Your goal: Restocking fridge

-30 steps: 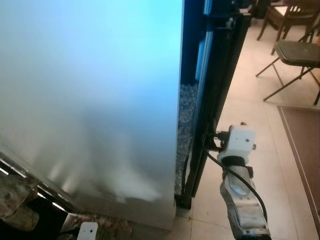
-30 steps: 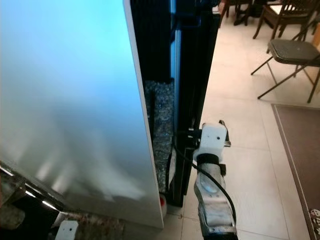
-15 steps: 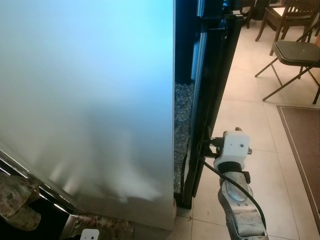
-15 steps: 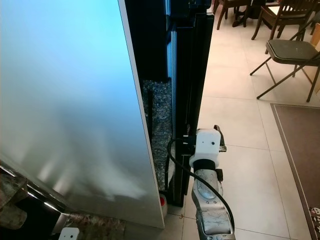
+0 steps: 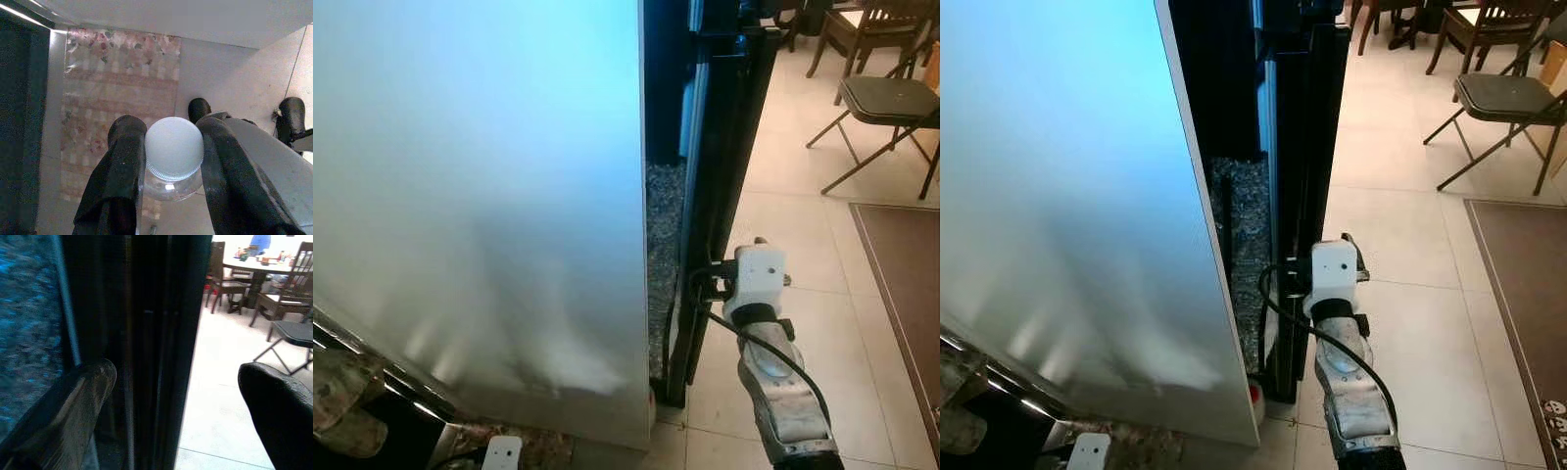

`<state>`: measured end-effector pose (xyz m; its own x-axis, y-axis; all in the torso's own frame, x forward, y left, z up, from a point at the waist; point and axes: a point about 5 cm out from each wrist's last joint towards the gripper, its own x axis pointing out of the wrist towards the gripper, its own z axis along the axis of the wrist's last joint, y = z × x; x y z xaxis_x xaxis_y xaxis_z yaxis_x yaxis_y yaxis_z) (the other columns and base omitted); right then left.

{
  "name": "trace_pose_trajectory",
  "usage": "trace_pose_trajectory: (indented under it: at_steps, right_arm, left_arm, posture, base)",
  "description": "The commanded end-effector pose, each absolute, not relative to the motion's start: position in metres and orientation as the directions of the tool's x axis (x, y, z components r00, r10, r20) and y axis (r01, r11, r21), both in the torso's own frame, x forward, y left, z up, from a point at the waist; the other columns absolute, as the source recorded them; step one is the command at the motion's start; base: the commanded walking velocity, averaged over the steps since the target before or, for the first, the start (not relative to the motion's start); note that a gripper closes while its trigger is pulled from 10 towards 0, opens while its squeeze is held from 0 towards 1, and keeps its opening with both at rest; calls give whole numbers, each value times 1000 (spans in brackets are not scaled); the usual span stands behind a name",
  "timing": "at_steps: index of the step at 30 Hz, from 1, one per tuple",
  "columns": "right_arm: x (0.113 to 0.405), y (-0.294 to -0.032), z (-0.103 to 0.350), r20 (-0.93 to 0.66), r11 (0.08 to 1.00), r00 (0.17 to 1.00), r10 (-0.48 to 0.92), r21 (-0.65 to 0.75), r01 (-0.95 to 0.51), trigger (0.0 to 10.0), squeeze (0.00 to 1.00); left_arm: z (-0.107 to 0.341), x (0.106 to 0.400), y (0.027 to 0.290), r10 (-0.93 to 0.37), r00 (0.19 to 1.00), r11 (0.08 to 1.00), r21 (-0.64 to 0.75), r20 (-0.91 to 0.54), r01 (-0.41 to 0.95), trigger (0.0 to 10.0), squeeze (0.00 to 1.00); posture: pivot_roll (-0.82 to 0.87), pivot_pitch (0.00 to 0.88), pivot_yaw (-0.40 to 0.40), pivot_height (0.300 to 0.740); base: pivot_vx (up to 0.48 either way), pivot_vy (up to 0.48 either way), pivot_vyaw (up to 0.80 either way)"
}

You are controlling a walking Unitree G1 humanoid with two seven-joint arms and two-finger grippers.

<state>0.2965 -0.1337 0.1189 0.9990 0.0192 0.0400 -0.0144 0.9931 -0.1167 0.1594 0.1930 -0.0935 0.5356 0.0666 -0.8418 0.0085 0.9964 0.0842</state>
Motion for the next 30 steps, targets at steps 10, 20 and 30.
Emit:
trace_pose_trajectory:
  at_steps: [10,20,30]
  right_arm:
    - [296,-112,117,13,988,991,131,-79,-129,10000,0]
    - [302,-121,125,49,993,996,75,-93,-71,10000,0]
    - [306,-122,127,56,992,995,84,-95,-78,10000,0]
  left_arm:
    - [-91,158,216,104,520,993,119,-848,-4,10000,0]
    - [-91,157,214,97,522,993,115,-847,3,10000,0]
    - [-93,146,224,112,502,992,125,-857,-7,10000,0]
  posture:
    - [-140,36,92,740]
    - [-141,35,92,740]
    - [-141,30,93,740]
  base:
    - [0,0,0]
    - [0,0,0]
    - [0,0,0]
